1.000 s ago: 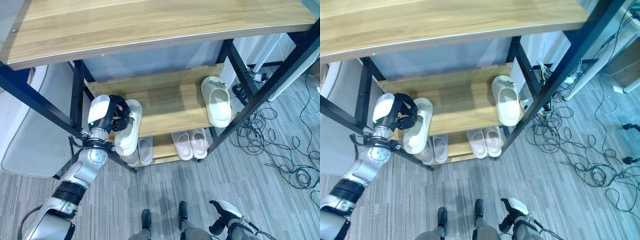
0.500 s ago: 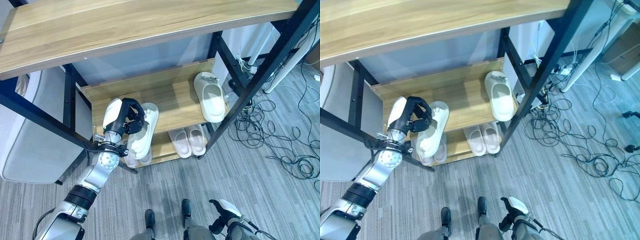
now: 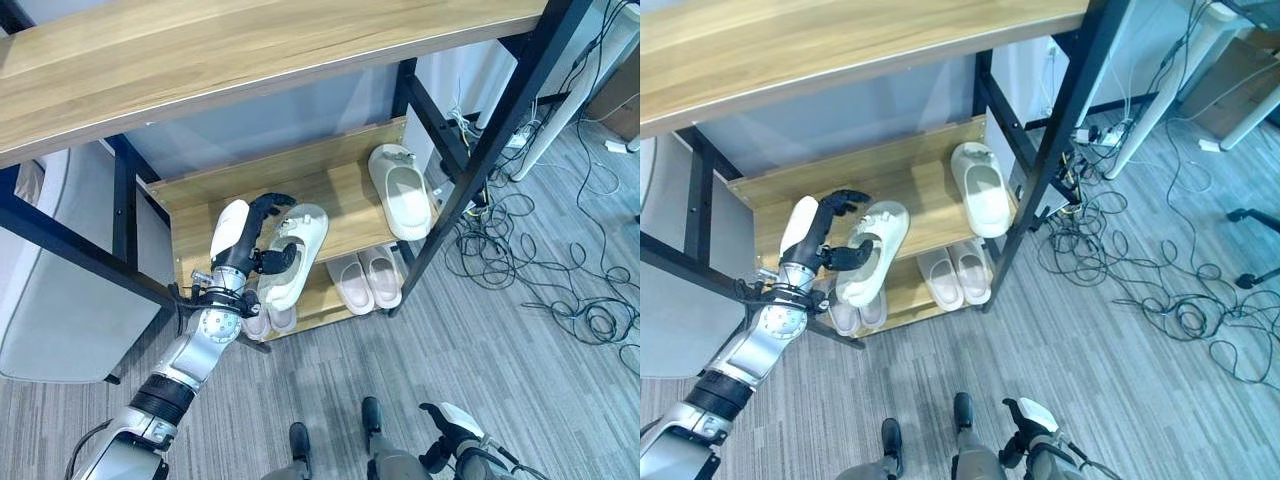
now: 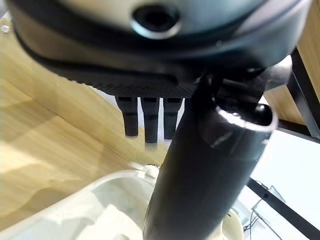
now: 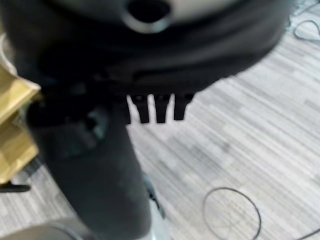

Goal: Arrange the slippers neatly on the shoe rack.

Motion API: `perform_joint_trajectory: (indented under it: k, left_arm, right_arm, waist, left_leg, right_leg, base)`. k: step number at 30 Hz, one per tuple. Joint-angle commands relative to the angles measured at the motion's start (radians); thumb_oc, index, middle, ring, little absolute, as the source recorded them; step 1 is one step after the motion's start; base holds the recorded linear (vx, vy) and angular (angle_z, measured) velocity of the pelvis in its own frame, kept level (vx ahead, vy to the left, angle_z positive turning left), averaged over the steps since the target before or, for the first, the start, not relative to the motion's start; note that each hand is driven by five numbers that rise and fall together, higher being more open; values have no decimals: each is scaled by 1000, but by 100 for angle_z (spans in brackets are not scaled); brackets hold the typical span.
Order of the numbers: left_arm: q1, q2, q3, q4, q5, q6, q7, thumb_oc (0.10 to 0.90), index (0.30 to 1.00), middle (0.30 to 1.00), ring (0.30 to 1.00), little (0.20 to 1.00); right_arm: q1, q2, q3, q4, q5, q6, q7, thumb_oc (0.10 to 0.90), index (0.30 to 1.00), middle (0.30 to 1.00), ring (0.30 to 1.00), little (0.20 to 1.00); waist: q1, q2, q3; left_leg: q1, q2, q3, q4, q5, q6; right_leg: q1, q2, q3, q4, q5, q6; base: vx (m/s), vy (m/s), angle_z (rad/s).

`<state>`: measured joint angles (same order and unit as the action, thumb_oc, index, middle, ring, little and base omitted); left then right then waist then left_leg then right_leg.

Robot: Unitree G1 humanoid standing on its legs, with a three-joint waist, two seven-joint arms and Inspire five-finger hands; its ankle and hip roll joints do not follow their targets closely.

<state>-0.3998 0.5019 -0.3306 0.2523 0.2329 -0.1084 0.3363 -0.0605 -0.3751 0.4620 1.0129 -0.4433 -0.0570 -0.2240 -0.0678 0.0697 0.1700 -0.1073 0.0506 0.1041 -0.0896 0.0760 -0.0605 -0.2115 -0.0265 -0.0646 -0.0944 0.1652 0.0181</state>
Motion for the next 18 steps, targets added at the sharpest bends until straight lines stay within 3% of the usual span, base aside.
perform_joint_trajectory:
  k: [1,9,18]
  left_arm:
    - [-62,27,54,-66,2,-94,39,800,900,900,900,900]
    - [-54,37,57,-43,28,-79,50,800,900,900,900,900]
    - [-186,57,-22,114,114,-32,82,800,900,900,900,900]
  right_arm:
    - [18,-13,-14,-15,27,-17,-32,800,900,900,900,900]
    - [10,-20,-11,-29,22,-10,-31,800,900,900,900,900]
    - [14,-40,-18,-28,33,-7,-42,800,900,900,900,900]
  waist:
    - [1,-19,-62]
    - [2,-4,-54]
    - [-16,-3,-45]
  left_leg:
    - [-51,-23,-16,2,-57,-5]
    - [-73,-22,-13,2,-47,-7]
    - [-102,-21,-4,2,-40,-8]
  right_leg:
    - [12,-60,-5,7,-117,94]
    - [-12,-62,-1,7,-109,94]
    - [-46,-61,6,7,-100,94]
  base:
    - [-18,-8,7]
    - [-2,-1,0]
    - [3,-3,-2]
